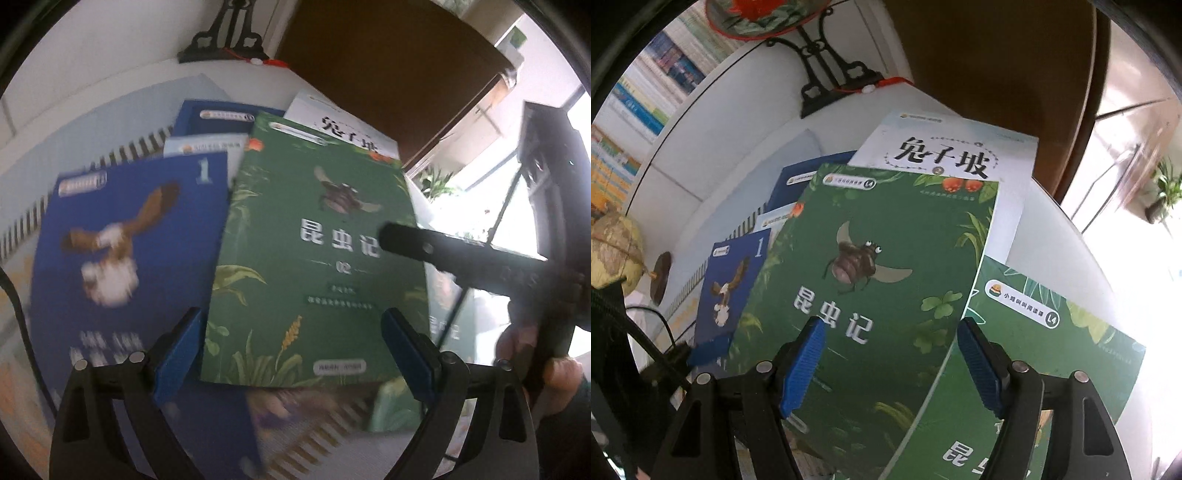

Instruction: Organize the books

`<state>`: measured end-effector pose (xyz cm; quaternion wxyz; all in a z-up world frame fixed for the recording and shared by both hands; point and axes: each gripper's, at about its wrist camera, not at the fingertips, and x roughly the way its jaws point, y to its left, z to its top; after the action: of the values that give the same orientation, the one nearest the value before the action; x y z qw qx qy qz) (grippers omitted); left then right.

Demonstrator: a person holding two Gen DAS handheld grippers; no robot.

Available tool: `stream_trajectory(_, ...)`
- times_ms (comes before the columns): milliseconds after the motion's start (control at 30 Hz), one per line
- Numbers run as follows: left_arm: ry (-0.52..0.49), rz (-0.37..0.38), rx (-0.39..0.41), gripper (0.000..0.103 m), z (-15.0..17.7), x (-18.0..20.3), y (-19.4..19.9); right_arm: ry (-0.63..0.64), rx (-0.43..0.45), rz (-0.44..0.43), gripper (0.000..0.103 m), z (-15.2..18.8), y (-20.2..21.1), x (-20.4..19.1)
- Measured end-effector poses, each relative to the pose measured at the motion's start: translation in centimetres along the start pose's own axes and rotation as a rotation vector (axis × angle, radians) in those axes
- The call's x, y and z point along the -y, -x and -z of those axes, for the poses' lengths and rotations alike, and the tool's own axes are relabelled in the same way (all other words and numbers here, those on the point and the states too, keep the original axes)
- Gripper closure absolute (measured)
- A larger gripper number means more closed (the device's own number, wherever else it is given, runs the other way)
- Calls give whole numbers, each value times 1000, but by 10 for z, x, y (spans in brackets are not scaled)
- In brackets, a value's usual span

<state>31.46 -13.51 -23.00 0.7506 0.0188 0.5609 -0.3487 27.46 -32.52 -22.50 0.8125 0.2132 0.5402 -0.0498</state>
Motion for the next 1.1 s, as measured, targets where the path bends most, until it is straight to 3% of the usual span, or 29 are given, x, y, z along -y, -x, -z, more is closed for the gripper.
stream_trajectory(200, 101, 29, 51, 9, 40, -3, 17, 186, 5, -14, 28, 5, 4, -19)
stream_trajectory(367, 150, -31, 65, 9, 38, -13, 18, 133, -54, -13, 28, 24, 0, 1)
stream_trajectory(567, 170, -64, 55, 9, 32, -14, 13, 113, -57, -51, 28, 46, 1, 3)
stream_trajectory(667, 124, -108, 43, 10, 30, -6, 7, 137, -47, -71, 41, 55, 2, -5)
stream_trajectory(733, 118, -46, 53, 16, 33, -4, 9, 155, -35, -52, 45, 59, 1, -10)
stream_trajectory(833, 149, 22, 61, 16, 32, -4, 12, 161, -19, -40, 46, 61, 2, -9)
stream_trajectory(867, 173, 82, 78, 16, 33, -7, 16, 152, -14, -34, 46, 61, 2, -6)
stream_trajectory(933, 247, 274, 151, 16, 36, -14, 35, 115, 0, -53, 45, 58, 8, 4)
stream_trajectory(1000, 310, 398, 215, 16, 39, -19, 53, 63, 3, -132, 46, 54, 14, 18)
stream_trajectory(1100, 309, 375, 216, 16, 34, -18, 48, -22, -22, -245, 46, 50, 16, 37)
